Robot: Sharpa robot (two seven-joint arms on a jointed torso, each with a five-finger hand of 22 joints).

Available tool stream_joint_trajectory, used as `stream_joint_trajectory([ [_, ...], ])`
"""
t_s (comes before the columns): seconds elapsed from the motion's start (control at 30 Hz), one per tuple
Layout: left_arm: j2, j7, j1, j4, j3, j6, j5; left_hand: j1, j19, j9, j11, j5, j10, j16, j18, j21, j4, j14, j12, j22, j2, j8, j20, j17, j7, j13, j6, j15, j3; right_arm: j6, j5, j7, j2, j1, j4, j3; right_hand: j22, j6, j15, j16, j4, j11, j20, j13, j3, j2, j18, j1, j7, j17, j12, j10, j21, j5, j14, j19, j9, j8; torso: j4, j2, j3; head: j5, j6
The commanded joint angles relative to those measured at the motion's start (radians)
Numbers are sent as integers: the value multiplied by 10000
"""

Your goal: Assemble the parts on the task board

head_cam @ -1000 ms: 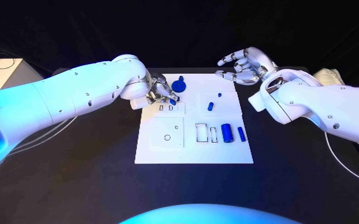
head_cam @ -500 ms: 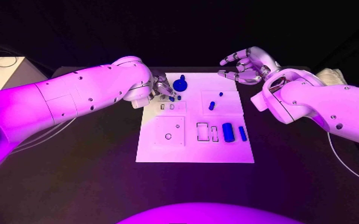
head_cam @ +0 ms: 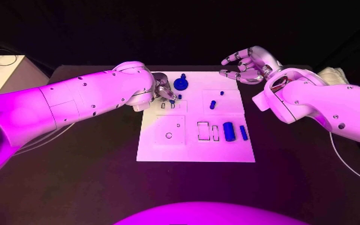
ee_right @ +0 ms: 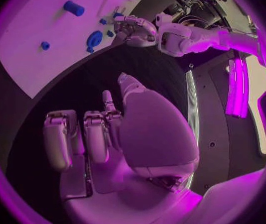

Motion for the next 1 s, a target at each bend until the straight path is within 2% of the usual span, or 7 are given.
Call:
stream_joint_trajectory([
  [0.03, -16, 52, -90, 54, -20, -115, -277, 21, 88, 69, -36, 62, 65, 35, -164, 64, -2163, 976, 10, 16, 118, 16, 2, 2439, -148, -14, 190, -63, 2110, 158, -19, 4, -7, -7, 4, 5, 2235, 34, 18, -49, 26, 4, 6, 1966, 24, -16, 86, -127, -5, 2006, -37, 310, -37, 48, 890, 763, -12, 35, 7, 7, -7, -22, -39],
  [0.3, -88, 49, -153, 180, -26, -70, -304, 32, 97, 72, -43, 74, 89, 40, -165, 68, -2185, 982, 14, 22, 135, 12, -9, 2451, -154, -5, 209, -73, 2131, 194, -19, -9, -3, -9, -2, 5, 2235, 34, 18, -49, 26, 4, 6, 1966, 24, -16, 86, -127, -5, 2006, -37, 310, -37, 48, 890, 763, -12, 35, 4, 8, 1, -11, -84],
  [0.53, -180, 31, -170, 321, -27, 219, -332, 35, 107, 73, -45, 79, 83, 40, -168, 73, -2193, 982, -1, 35, 137, 11, -12, 2450, -155, -29, 215, -75, 2136, 220, -19, -24, -1, -15, -18, 5, 2235, 34, 18, -49, 26, 4, 6, 1966, 24, -16, 86, -127, -5, 2006, -37, 310, -37, 48, 890, 763, -12, 35, 4, 0, -11, -10, -128],
  [1.0, -244, 15, -195, 415, -27, 418, -408, 37, 111, 74, -47, 92, 93, 40, -169, 75, -2204, 982, 4, 39, 139, 9, -15, 2450, -157, -18, 222, -78, 2144, 267, -19, -48, 10, -21, -41, 5, 2237, 33, 18, -48, 32, 4, 6, 1963, 28, -14, 85, -160, -5, 2009, -40, 308, -34, 50, 891, 765, -15, 35, 2, 0, -12, -5, -149],
])
